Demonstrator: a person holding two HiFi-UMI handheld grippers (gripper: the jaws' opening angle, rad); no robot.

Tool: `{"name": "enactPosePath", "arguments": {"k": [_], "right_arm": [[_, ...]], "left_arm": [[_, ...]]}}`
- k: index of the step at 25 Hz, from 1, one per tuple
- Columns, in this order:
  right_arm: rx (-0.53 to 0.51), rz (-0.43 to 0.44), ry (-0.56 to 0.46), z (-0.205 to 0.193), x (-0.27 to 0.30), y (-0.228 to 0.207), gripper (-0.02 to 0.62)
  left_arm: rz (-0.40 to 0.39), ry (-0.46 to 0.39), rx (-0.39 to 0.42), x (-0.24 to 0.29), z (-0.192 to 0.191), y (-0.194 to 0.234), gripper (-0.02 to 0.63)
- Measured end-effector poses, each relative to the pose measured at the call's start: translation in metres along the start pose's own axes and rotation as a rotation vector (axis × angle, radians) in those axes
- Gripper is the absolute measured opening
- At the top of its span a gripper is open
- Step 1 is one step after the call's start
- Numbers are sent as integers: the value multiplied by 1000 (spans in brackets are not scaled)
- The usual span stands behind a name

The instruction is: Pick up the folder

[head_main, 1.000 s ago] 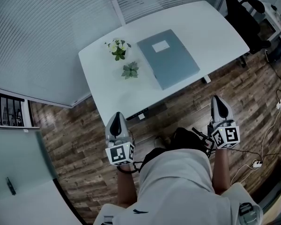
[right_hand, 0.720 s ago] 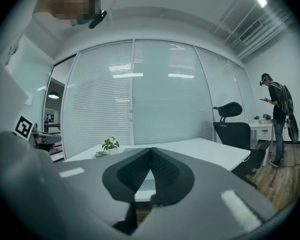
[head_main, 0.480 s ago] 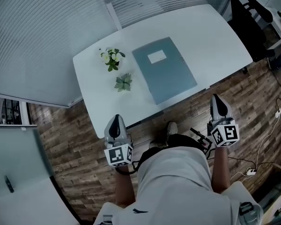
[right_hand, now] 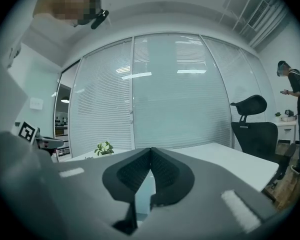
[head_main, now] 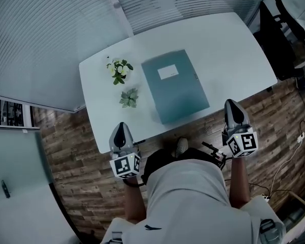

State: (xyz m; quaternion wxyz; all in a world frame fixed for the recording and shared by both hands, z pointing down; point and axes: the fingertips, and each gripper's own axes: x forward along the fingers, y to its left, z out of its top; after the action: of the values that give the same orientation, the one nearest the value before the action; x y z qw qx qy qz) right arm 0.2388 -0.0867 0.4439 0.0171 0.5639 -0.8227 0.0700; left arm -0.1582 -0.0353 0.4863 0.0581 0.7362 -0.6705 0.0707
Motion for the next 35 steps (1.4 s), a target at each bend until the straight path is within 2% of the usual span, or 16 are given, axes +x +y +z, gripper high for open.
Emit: {"name": "enactPosePath", "arguments": {"k": [8, 17, 23, 26, 30, 32, 35], "right_arm": [[-5, 50, 12, -2, 29, 4, 2], [-30, 37, 46, -8, 57, 12, 2], [-27, 20, 66, -18, 58, 13, 2], [-20, 16, 82, -25, 59, 15, 2], [-11, 21, 99, -33, 62, 21, 2], [-11, 26, 105, -35, 65, 24, 2], [-12, 32, 109, -36, 67, 29, 2]], "left_arm": [[3, 4, 1, 23, 1, -5, 6], [-91, 24, 0, 50, -1, -16, 6], [-199, 158, -78, 71, -32, -43, 6], [-271, 266, -132, 82, -50, -61, 6], [-416, 424, -251, 95, -73, -94, 219], [-465, 473, -257, 102, -78, -109, 275], [-487, 539, -289, 117, -85, -124, 318]]}}
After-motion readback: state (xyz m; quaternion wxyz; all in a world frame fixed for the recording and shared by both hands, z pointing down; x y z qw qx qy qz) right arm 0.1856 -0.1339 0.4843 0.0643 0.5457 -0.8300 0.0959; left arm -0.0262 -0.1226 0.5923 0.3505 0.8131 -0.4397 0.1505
